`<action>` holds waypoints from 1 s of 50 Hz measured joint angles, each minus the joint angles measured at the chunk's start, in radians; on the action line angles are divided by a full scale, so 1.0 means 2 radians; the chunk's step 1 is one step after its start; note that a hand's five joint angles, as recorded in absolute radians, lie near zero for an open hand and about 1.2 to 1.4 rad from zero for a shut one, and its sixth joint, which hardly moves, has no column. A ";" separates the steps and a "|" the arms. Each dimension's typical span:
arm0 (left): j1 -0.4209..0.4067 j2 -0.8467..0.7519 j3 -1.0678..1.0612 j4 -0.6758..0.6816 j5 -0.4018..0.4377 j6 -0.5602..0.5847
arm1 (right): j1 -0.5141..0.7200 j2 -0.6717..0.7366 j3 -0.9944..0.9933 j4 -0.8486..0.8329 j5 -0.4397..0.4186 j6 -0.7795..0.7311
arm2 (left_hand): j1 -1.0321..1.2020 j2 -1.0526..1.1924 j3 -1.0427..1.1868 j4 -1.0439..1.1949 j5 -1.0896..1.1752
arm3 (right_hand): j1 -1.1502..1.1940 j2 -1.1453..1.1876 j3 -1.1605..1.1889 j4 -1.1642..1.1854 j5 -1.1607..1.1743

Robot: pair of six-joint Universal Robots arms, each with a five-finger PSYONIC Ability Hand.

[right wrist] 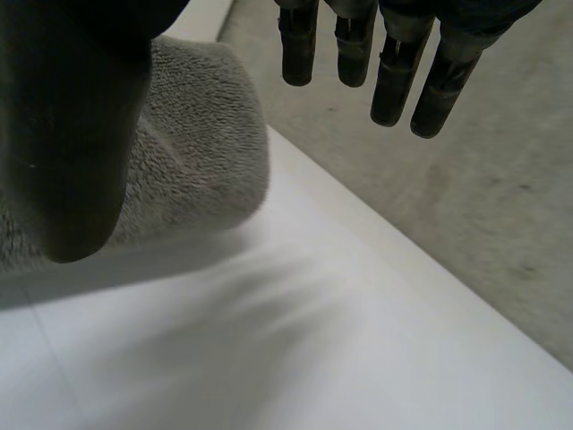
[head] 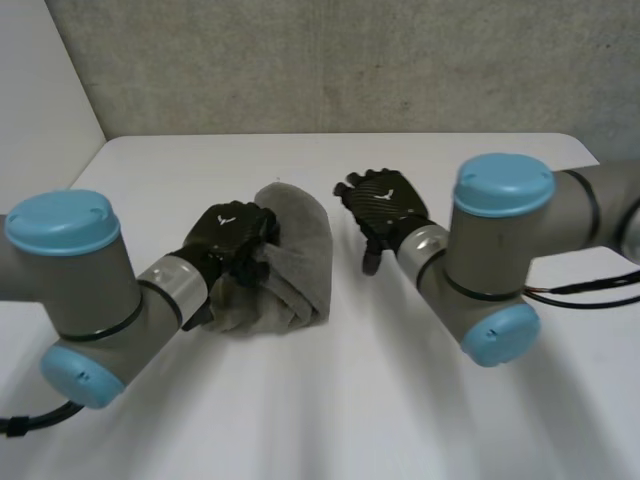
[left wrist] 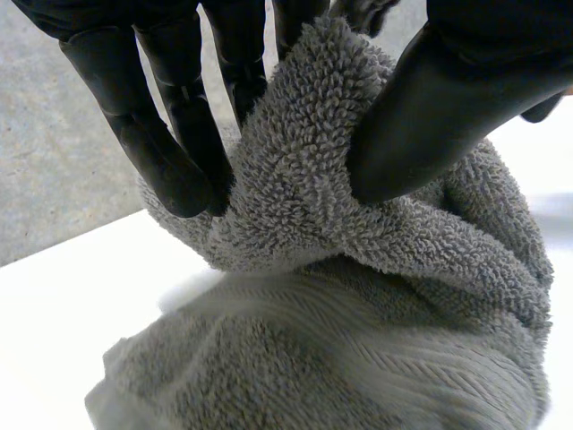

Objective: Fold the towel.

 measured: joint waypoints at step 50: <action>0.095 0.110 -0.199 0.045 -0.003 0.060 | 0.073 0.250 -0.375 0.226 -0.056 0.121 | -0.312 -0.338 -0.397 -0.389 -0.361 | -0.009 0.000 -0.004 0.000 0.000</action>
